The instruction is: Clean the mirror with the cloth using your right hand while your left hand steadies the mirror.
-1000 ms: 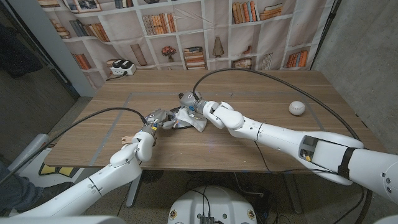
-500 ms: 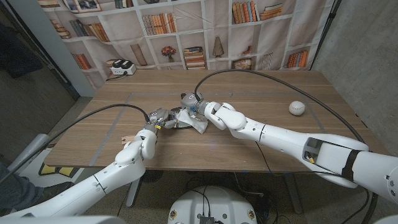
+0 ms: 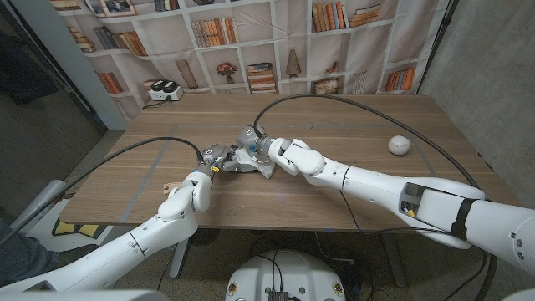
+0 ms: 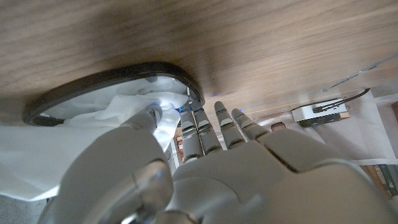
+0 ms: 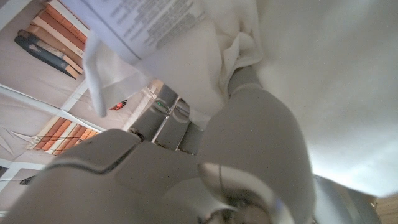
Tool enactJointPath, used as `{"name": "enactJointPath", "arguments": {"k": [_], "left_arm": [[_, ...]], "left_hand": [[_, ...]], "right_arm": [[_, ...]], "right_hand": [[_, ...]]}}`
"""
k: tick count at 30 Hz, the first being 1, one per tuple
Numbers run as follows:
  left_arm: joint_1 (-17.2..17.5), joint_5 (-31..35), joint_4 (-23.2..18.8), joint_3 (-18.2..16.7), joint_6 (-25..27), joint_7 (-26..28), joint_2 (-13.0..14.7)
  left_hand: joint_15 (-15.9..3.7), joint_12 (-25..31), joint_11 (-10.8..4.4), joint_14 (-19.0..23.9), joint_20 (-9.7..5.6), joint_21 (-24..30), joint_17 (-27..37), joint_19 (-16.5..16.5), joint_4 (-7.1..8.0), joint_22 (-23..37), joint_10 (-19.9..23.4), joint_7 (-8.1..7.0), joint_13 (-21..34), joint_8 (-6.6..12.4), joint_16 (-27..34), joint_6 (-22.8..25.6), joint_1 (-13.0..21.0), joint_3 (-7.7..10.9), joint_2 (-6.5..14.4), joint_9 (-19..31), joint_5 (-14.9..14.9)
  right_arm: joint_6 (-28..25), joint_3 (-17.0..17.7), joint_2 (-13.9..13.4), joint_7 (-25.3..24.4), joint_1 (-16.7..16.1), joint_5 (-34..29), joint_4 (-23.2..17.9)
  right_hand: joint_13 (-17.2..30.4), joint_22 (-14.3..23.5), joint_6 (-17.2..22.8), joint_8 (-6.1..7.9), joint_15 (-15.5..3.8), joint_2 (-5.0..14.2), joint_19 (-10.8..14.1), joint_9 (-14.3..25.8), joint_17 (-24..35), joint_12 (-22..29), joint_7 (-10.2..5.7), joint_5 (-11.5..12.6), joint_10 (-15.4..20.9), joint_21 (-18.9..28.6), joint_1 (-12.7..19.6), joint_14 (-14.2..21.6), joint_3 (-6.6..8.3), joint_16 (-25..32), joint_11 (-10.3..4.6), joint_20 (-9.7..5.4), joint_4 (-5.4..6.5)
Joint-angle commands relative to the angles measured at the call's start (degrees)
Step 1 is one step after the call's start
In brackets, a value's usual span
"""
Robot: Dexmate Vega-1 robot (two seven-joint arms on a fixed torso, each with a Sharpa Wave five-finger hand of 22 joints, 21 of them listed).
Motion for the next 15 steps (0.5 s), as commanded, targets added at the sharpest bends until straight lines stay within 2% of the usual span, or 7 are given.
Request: {"name": "enactJointPath", "arguments": {"k": [1, 7, 15], "left_arm": [[0.21, 0.18, -0.23, 0.33, 0.81, -0.79, 0.02], [-0.03, 0.08, 0.12, 0.47, 0.51, -0.82, -0.22], [-0.65, -0.11, 0.81, 0.60, -0.28, -0.77, -0.53]], "left_hand": [[-4.35, -0.04, -0.61, 0.89, -0.15, 0.14, 0.04, 0.66, -0.06, -0.03, 0.44, 0.08, 0.18, 0.29, -0.10, 2.47, 0.00, 0.70, 0.39, 0.20, -0.29], [-4.36, -0.13, -0.44, 1.04, -0.22, 0.15, 0.03, 0.75, -0.13, -0.04, 0.47, 0.15, 0.17, 0.23, -0.10, 2.65, 0.00, 0.86, 0.46, 0.19, -0.50], [-4.17, -0.14, -0.36, 1.24, -0.29, 0.14, 0.02, 0.83, -0.26, -0.05, 0.85, 0.14, 0.16, 0.11, -0.12, 2.87, 0.01, 1.13, 0.56, 0.18, -0.82]], "right_arm": [[-2.67, -0.81, 3.12, -1.78, 2.56, 0.55, 6.73], [-7.91, 0.00, 1.57, -0.06, 2.46, 1.04, 6.47], [-11.74, -0.06, 0.05, 1.91, 2.21, 1.61, 5.81]], "right_hand": [[7.82, 0.06, 2.11, 0.16, -0.66, 0.23, -0.24, 0.09, 0.27, -0.13, -1.52, 0.51, 2.98, 0.49, -0.33, 0.86, 0.55, 0.34, -2.61, -8.61, -0.15], [7.88, -0.02, 2.19, 0.12, -0.63, 0.18, -0.28, -0.03, 0.54, -0.26, -1.51, 0.52, 3.22, 1.08, -0.35, 1.25, 0.60, 0.53, -2.64, -8.66, -0.19], [7.78, -0.18, 2.26, 0.07, -0.62, 0.25, -0.41, -0.13, 0.78, -0.37, -1.51, 0.50, 3.81, 1.58, -0.53, 1.50, 0.68, 0.62, -2.63, -8.59, -0.11]]}}
